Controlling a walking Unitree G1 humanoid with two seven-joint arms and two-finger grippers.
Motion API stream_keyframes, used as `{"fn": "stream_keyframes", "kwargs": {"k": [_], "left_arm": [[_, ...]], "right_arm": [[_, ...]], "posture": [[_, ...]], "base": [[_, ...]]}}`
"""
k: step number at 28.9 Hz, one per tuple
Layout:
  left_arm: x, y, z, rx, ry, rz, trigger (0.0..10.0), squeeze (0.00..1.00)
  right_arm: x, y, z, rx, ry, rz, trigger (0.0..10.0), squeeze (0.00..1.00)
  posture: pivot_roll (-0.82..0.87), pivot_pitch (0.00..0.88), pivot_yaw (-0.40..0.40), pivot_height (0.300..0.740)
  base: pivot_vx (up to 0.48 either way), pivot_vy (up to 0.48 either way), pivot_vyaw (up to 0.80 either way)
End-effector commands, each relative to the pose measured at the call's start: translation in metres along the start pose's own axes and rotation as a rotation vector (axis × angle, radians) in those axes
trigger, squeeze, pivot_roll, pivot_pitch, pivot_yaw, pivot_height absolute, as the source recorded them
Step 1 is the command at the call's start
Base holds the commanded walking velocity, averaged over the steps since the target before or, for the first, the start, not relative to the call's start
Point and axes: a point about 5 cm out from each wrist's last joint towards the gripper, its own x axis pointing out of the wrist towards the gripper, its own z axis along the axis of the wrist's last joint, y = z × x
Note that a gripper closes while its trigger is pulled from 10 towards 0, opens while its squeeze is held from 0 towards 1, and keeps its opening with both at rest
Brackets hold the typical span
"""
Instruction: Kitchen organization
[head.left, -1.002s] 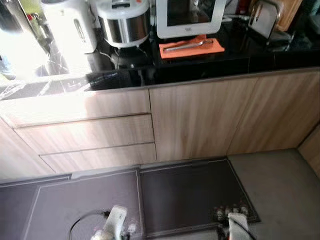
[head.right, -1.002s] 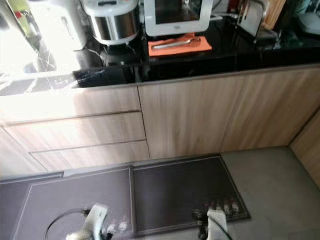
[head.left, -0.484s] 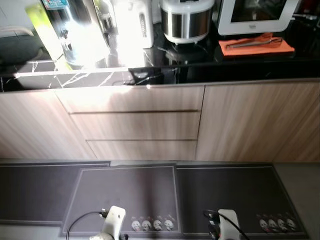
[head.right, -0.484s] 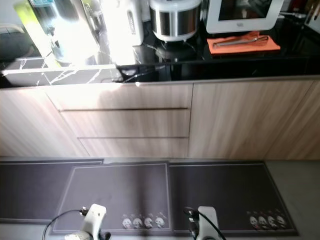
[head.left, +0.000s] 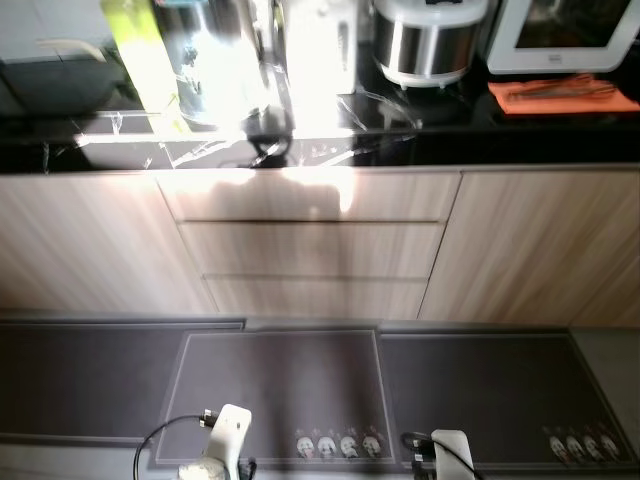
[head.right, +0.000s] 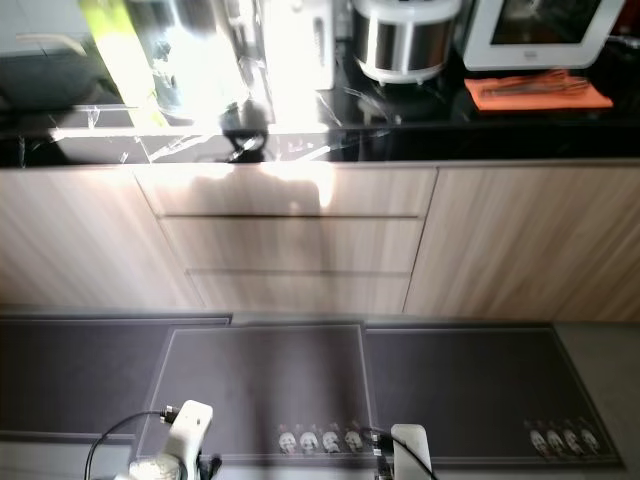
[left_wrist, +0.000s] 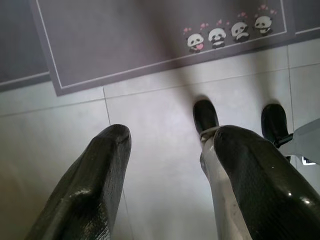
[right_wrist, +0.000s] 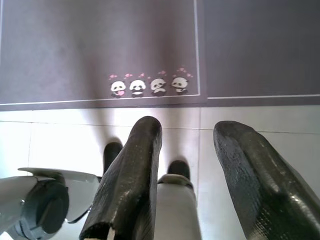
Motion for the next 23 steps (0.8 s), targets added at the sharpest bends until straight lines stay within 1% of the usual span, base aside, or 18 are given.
{"fn": "stream_keyframes", "kwargs": {"k": [1, 3, 4, 6, 9, 12, 13, 18, 23], "left_arm": [[0.0, 0.003, -0.001, 0.014, -0.002, 0.01, 10.0, 0.0], [-0.001, 0.003, -0.001, 0.021, -0.003, 0.011, 10.0, 0.0], [-0.001, 0.003, -0.001, 0.023, -0.005, 0.011, 10.0, 0.0], [-0.001, 0.003, -0.001, 0.023, -0.005, 0.011, 10.0, 0.0], [-0.001, 0.004, -0.001, 0.025, -0.005, 0.013, 10.0, 0.0], [-0.001, 0.003, -0.001, 0.029, -0.007, 0.009, 10.0, 0.0], [-0.001, 0.003, -0.001, 0.029, -0.007, 0.009, 10.0, 0.0], [-0.001, 0.003, -0.001, 0.034, -0.007, 0.007, 10.0, 0.0], [0.0, 0.003, -0.001, 0.035, -0.007, 0.005, 10.0, 0.0]], "right_arm": [[0.001, 0.003, 0.003, 0.022, -0.007, -0.003, 10.0, 0.0], [0.001, 0.003, 0.004, 0.034, -0.01, -0.003, 10.0, 0.0], [0.001, -0.002, 0.005, 0.037, -0.014, -0.005, 10.0, 0.0], [0.001, -0.004, 0.005, 0.038, -0.014, -0.007, 10.0, 0.0], [-0.002, -0.018, 0.0, 0.051, -0.005, -0.022, 10.0, 0.0], [-0.003, -0.021, -0.004, 0.054, 0.009, -0.029, 10.0, 0.0], [-0.003, -0.021, -0.004, 0.054, 0.009, -0.029, 10.0, 0.0], [-0.001, -0.011, -0.001, 0.067, 0.013, -0.013, 10.0, 0.0], [0.0, -0.002, 0.0, 0.058, 0.018, 0.016, 10.0, 0.0]], "posture": [[-0.07, 0.0, 0.054, 0.74], [-0.07, 0.0, 0.054, 0.74], [-0.07, 0.0, 0.055, 0.74], [-0.07, 0.0, 0.056, 0.74], [-0.07, 0.0, 0.056, 0.74], [-0.07, 0.0, 0.053, 0.74], [-0.07, 0.0, 0.053, 0.74], [-0.07, 0.0, 0.052, 0.74], [-0.07, 0.0, 0.051, 0.74]], "base": [[0.0, 0.0, 0.0], [0.0, 0.0, 0.0], [0.0, 0.0, 0.0], [0.0, 0.0, 0.0], [0.0, 0.0, 0.0], [0.0, 0.0, 0.0], [0.0, 0.0, 0.0], [0.0, 0.0, 0.0], [0.0, 0.0, 0.0]]}}
